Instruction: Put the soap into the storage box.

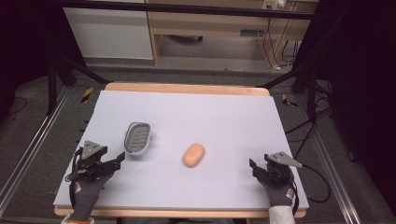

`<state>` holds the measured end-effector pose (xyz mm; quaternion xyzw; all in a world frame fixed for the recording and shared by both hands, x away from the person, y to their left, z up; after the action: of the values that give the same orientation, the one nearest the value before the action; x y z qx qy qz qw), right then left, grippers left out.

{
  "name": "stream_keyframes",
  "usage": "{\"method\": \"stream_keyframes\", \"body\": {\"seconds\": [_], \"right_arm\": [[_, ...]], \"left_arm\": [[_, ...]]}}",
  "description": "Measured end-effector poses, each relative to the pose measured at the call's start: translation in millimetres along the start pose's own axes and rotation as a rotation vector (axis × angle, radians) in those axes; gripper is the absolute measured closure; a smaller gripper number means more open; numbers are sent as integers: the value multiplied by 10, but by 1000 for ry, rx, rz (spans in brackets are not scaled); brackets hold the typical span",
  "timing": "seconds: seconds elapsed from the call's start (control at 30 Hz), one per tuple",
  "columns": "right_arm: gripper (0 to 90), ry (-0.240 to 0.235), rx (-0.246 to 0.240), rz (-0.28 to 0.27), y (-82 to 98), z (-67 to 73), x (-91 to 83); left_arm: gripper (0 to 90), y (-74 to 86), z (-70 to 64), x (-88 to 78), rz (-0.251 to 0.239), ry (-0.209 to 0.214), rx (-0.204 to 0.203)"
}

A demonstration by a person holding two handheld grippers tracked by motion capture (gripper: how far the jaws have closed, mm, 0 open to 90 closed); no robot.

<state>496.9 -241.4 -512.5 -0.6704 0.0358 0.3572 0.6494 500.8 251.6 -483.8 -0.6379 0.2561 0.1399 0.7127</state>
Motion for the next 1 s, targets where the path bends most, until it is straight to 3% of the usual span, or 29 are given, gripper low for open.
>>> {"method": "stream_keyframes", "body": {"seconds": [1.0], "right_arm": [[306,-4,6,10,-5,63,16]], "left_arm": [[197,-175,-445,-133,-21,76,72]]}}
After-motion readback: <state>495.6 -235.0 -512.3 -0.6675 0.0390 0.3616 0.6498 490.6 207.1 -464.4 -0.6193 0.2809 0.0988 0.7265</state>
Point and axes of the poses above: each handheld gripper's, and its own axes: x roughly forward along the jaws, y roughly out of its underside, z roughly to its left, the point moved 9 cm from there along x, roughly forward along the jaws, and after that the axes turned 10 degrees about -y, right-handed, at the moved point
